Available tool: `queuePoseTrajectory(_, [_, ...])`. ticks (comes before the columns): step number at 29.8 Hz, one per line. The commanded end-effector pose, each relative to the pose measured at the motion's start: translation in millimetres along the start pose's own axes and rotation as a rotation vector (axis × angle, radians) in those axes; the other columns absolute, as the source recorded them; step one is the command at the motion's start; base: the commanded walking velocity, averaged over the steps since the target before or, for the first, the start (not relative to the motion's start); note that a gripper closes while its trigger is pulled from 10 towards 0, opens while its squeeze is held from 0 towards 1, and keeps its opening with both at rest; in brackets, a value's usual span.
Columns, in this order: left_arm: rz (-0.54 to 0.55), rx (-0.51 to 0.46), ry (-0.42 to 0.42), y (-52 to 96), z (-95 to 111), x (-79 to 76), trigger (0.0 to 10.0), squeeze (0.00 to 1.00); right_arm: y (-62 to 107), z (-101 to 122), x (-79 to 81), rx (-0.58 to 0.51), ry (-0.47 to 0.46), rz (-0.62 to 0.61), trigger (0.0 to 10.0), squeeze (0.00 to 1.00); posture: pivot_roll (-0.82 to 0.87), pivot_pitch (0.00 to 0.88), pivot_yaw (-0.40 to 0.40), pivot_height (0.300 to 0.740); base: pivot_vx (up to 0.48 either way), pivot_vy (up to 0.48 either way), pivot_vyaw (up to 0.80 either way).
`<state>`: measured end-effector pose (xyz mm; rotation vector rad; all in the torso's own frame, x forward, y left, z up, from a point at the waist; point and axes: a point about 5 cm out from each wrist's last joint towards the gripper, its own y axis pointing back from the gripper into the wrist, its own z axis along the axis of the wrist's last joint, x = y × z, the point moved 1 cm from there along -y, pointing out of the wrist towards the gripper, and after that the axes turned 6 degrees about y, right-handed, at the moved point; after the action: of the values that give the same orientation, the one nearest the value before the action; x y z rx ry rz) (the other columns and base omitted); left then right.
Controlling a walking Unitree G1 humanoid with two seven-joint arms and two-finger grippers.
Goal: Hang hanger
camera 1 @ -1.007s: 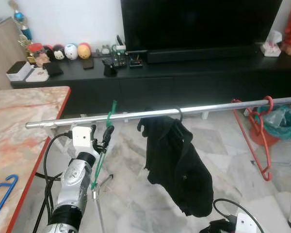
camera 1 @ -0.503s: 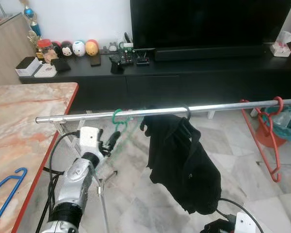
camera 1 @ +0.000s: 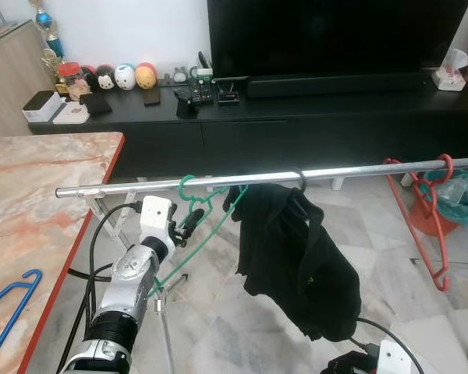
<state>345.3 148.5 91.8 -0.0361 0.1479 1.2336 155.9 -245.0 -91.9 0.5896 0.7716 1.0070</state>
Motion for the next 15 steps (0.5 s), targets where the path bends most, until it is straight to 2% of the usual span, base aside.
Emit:
queuePoseTrajectory(1, [-0.002,0.029,-0.006,-0.2,-3.2,1.2,10.0,0.0,-0.4,1.9,0.7,-0.003,-0.006,0.004,10.0,0.0,0.02,0.0,0.03,0.74,0.0,0.0,0.0])
queuePoseTrajectory(15, [-0.002,0.029,-0.006,-0.2,-3.2,1.2,10.0,0.0,-0.4,1.9,0.7,-0.003,-0.006,0.004,10.0,0.0,0.02,0.0,0.03,0.74,0.0,0.0,0.0])
